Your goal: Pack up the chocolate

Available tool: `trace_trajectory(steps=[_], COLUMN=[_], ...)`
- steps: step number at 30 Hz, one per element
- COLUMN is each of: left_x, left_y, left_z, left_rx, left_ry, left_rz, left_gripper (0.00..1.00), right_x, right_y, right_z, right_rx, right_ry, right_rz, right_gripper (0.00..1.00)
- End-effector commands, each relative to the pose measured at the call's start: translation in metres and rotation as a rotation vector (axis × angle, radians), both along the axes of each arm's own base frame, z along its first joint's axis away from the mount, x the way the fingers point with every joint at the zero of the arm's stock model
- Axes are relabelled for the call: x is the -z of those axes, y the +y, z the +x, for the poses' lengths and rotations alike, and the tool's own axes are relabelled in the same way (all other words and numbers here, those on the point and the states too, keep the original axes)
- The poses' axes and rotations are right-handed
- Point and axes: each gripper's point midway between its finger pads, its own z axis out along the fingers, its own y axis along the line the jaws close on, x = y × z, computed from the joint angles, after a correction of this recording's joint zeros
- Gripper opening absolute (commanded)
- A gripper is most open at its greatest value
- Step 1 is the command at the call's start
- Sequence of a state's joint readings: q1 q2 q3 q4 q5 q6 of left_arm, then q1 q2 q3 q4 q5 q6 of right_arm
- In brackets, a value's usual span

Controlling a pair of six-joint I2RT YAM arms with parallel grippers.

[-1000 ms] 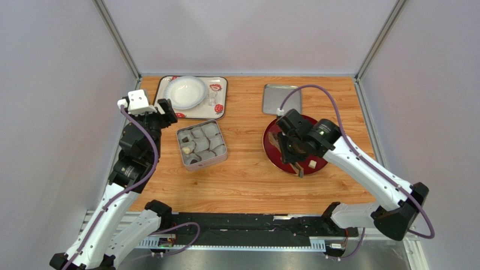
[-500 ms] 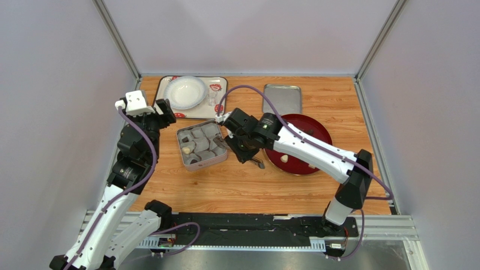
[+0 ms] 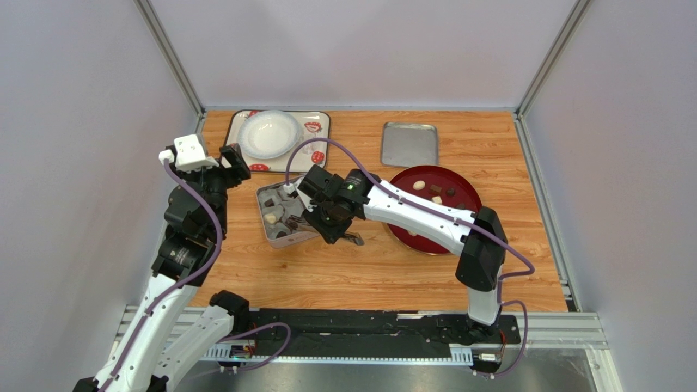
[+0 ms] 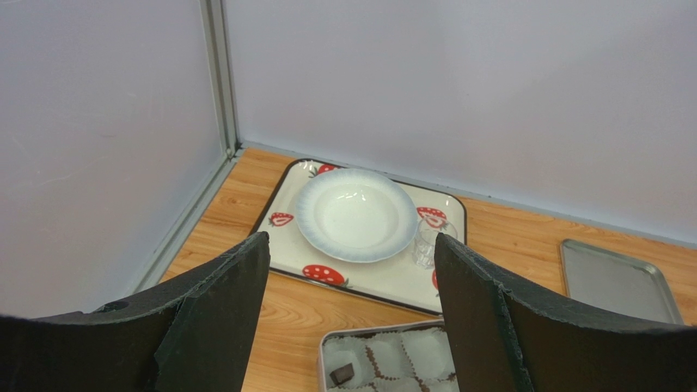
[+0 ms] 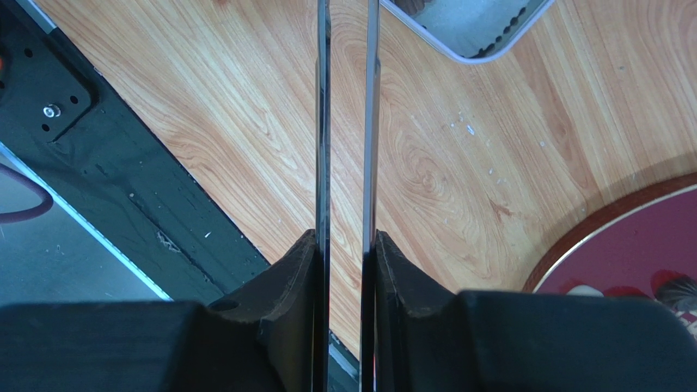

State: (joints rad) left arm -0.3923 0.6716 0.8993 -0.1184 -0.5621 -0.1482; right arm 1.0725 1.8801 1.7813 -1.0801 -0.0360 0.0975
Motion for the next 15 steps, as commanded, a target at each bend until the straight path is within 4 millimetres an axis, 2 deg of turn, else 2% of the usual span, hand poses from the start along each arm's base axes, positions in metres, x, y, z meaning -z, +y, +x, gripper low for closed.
trace_trajectory(steps=[1,10,15], left_x=[-0.01,-0.011,-0.01], left_y=[0.003,0.004,0.004], left_z=[-0.001,-0.002,-0.002], left_rx=[-0.011,-0.012,-0.012], left_ry=[-0.039,-0.042,-0.039], left_rz=[-0.007,-0.009,-0.008], left_gripper=[0.82,0.82,0.82], right_x=[-0.014,-0.002,-0.001], right_y=[0.023,0.017,0.014], right_z=[0.006,0.003,0.005], right_rx=[-0.049,-0.05,-0.04], right_ry=[-0.031,-0.017,-0.026], right_rz=[0.08,0.046,0.035], right_gripper=[0.23,0.34,0.37])
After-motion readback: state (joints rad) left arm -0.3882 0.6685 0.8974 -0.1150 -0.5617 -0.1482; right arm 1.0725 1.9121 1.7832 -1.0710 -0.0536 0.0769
